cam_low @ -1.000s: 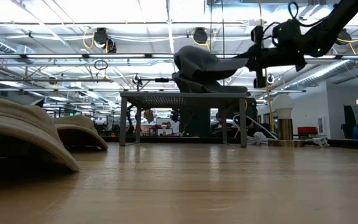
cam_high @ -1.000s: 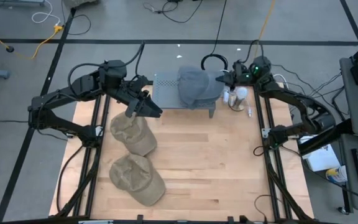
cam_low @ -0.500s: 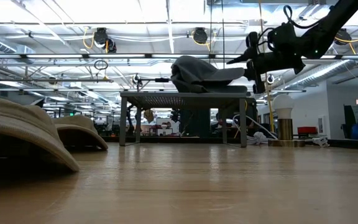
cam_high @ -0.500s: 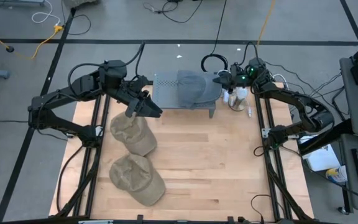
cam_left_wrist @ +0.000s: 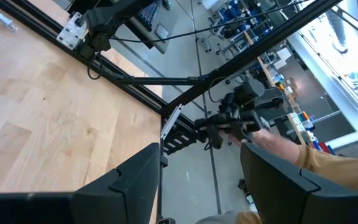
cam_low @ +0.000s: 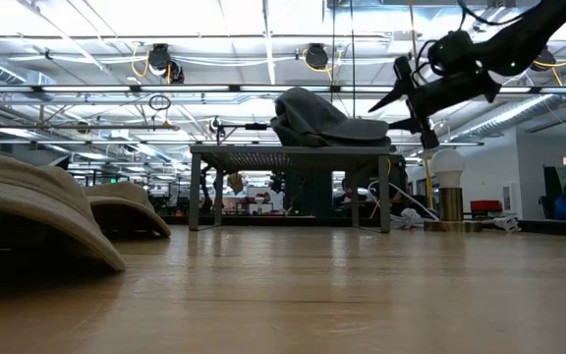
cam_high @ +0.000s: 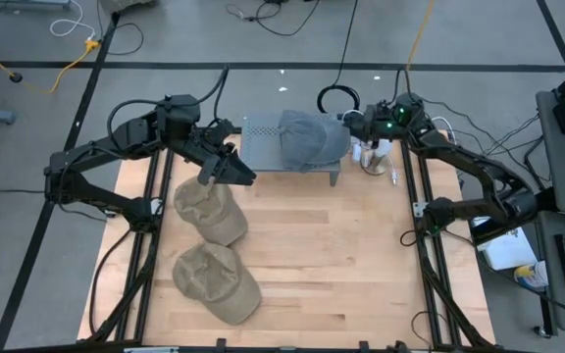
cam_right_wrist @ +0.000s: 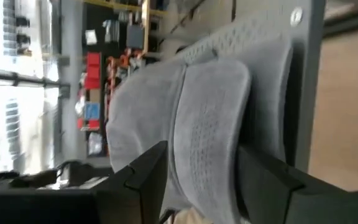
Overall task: Pick & Place hat
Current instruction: Stack the black cap on top of the black cap on the shelf, then put the top brown cap on the shelf
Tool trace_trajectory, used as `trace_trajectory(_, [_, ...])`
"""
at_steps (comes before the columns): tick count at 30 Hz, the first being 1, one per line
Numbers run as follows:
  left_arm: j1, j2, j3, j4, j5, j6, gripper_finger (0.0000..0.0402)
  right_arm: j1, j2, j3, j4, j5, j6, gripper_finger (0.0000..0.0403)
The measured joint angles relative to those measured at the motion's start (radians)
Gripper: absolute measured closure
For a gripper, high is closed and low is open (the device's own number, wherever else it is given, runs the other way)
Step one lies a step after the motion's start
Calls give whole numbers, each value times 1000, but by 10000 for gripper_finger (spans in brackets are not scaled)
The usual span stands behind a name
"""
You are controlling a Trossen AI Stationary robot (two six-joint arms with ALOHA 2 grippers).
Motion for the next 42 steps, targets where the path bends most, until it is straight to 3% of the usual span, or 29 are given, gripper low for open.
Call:
trace_trajectory(12, [-1,0,0,-1,2,-22,172,44,-230,0,-199,359,-240,230])
trace_trajectory(20, [0,0,0,-25,2,-103,172,285,-393,0,-188,295,-490,230])
trace_trajectory(30, [-23,0,0,-301,-38,-124,172,602,-482,0,-116,301,-510,230])
trace_trajectory(38, [-99,0,0,-602,-184,-196,172,685,-482,0,12,300,-422,230])
trace_trajectory(42, [-139,1,0,-731,-258,-245,172,685,-482,0,12,218,-357,230])
